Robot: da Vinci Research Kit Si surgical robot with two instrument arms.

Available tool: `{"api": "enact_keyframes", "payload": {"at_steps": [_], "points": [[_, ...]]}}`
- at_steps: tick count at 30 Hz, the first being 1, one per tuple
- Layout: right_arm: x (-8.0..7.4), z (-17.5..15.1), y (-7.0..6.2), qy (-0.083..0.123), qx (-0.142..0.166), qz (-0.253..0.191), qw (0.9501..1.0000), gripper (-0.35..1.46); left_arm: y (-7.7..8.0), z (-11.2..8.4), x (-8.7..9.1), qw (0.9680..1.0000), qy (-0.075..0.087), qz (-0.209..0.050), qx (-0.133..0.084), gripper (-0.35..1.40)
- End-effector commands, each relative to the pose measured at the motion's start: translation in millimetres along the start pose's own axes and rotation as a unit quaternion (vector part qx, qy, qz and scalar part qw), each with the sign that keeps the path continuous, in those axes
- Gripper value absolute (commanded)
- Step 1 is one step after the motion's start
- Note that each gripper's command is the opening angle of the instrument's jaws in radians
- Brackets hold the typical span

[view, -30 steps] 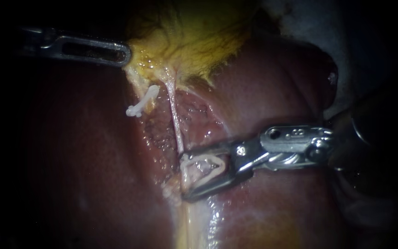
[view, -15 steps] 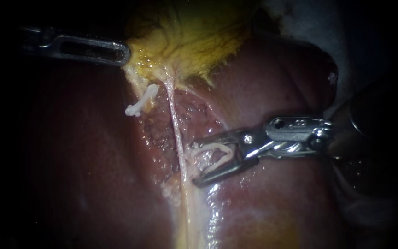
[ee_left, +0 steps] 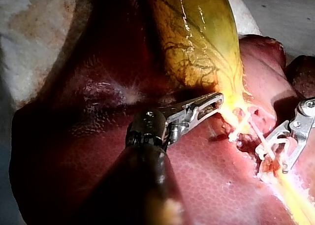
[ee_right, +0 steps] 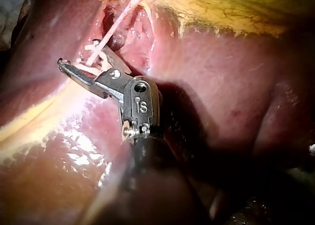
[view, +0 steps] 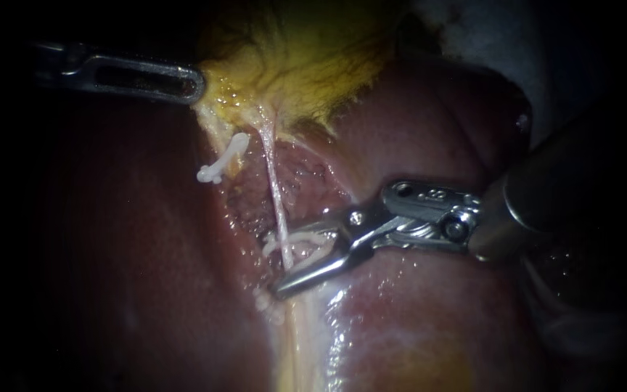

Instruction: Clipping first clip right tube

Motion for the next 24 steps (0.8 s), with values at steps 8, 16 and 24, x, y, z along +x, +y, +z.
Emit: {"api": "enact_keyframes", "payload": {"at_steps": [8,16,24], "points": [[0.0,1.0,-1.4,0.002,0.042,-0.003,0.9991,0.48,0.0,0.0,0.0,1.0,0.0,0.0,0.0,-0.35],[0.1,1.0,-1.4,0.003,0.043,-0.006,0.999,0.24,0.0,0.0,0.0,1.0,0.0,0.0,0.0,-0.35],[0.1,0.9,-1.4,0.004,0.04,0.006,0.9992,-0.2,0.0,0.0,0.0,1.0,0.0,0.0,0.0,-0.35]]}}
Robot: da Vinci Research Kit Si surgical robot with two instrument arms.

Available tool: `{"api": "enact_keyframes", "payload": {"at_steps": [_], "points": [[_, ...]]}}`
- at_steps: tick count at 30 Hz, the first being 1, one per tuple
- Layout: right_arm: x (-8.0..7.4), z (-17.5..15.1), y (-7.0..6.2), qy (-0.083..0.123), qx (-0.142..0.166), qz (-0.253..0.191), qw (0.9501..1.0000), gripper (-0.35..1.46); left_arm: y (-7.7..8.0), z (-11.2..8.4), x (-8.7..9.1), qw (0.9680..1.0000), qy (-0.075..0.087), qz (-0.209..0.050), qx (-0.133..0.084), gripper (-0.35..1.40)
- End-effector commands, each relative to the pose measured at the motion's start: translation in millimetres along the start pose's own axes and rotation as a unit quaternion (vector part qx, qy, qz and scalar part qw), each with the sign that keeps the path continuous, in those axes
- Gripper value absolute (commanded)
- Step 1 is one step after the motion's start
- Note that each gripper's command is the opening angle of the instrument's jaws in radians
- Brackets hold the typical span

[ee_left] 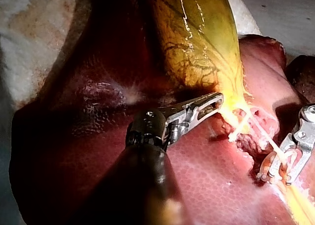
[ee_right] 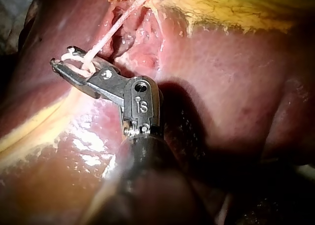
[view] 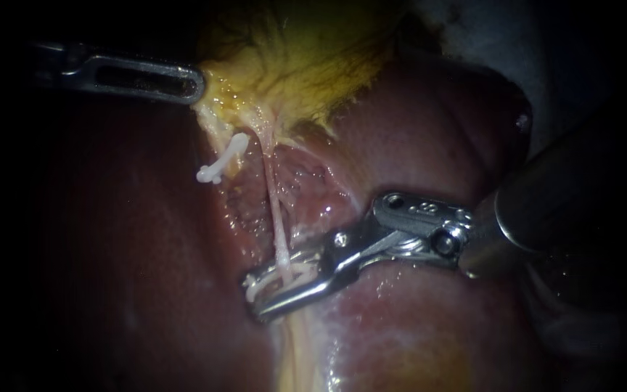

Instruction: Clipping first clip right tube

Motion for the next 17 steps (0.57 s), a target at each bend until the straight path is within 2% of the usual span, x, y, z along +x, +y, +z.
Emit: {"api": "enact_keyframes", "payload": {"at_steps": [1,9,17], "points": [[0.1,0.0,0.0,0.0,0.001,0.008,1.0,-0.35,0.0,0.0,0.0,1.0,0.0,0.0,0.0,-0.35],[0.0,-0.1,0.1,-0.016,-0.008,0.011,0.9998,-0.35,0.0,0.0,0.0,1.0,0.0,0.0,0.0,-0.35],[0.0,-0.1,0.1,-0.019,-0.01,0.014,0.9997,-0.35,0.0,0.0,0.0,1.0,0.0,0.0,0.0,-0.35]]}}
